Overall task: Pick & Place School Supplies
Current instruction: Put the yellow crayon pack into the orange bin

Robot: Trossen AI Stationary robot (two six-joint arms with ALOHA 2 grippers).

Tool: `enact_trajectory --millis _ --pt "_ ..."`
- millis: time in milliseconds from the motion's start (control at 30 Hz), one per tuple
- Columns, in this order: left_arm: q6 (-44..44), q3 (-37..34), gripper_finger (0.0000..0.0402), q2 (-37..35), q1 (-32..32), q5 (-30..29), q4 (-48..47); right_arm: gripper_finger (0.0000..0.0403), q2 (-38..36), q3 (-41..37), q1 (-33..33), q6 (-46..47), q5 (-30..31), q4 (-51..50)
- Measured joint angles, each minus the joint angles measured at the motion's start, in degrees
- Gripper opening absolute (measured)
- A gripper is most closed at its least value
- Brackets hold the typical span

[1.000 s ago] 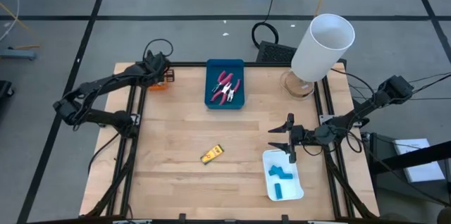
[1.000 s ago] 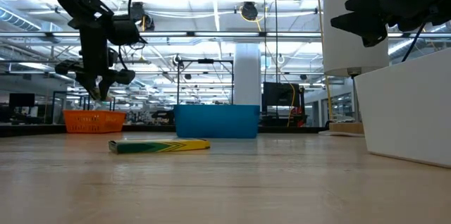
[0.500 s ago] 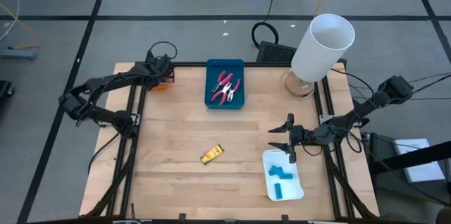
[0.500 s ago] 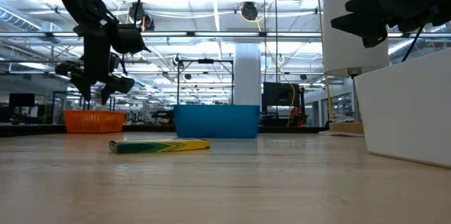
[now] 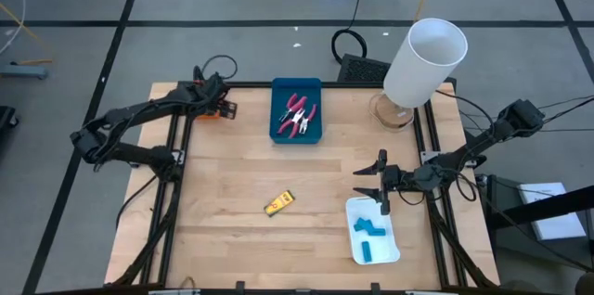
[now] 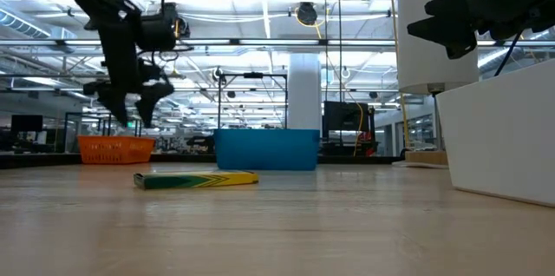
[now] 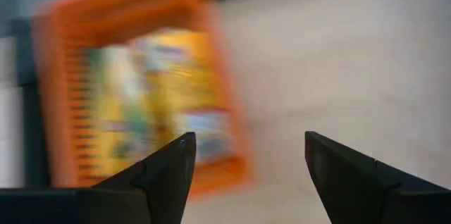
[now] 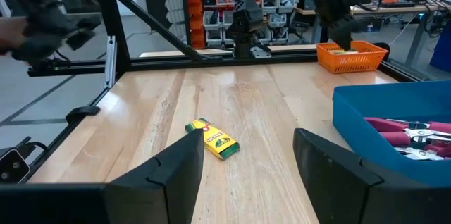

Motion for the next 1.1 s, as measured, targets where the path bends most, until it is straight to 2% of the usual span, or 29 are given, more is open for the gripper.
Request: enact_trajectory --millis 100,200,400,500,700,867,1000,1100 --pt "0.87 0.00 0.0271 -2.11 -4.89 7.40 0.12 0.0210 0.00 0.00 0.00 -0.01 0.00 0.00" --pt "-2.13 0.00 0.0271 -3.46 -12.40 11.04 0.53 0.0210 -0.02 0.00 0.00 -0.21 0.00 0.02" --pt "-5.80 0.00 0.0271 -2.75 -32.48 10.51 3.33 0.0210 -0.01 0.00 0.00 -0.18 0.01 0.23" --pt "-10.80 0.29 0.0271 -1.14 -43.19 10.33 7.11 0.0210 -0.01 0.00 0.00 -0.10 0.02 0.24" --pt "-19.75 8.33 0.0271 8.14 -60.10 7.51 6.09 0.0210 0.00 0.00 0.00 -0.14 0.02 0.66" --pt "-19.30 19.81 0.0271 22.04 -66.36 8.21 2.44 0.0210 0.00 0.00 0.00 -0.11 0.15 0.70" --pt "-19.56 31.10 0.0271 32.69 -67.51 9.38 -8.97 0.0210 -0.01 0.00 -0.02 0.38 0.20 0.74" --pt "-19.40 36.88 0.0271 38.12 -67.31 9.08 -15.47 0.0210 0.00 0.00 0.00 0.69 0.22 0.74"
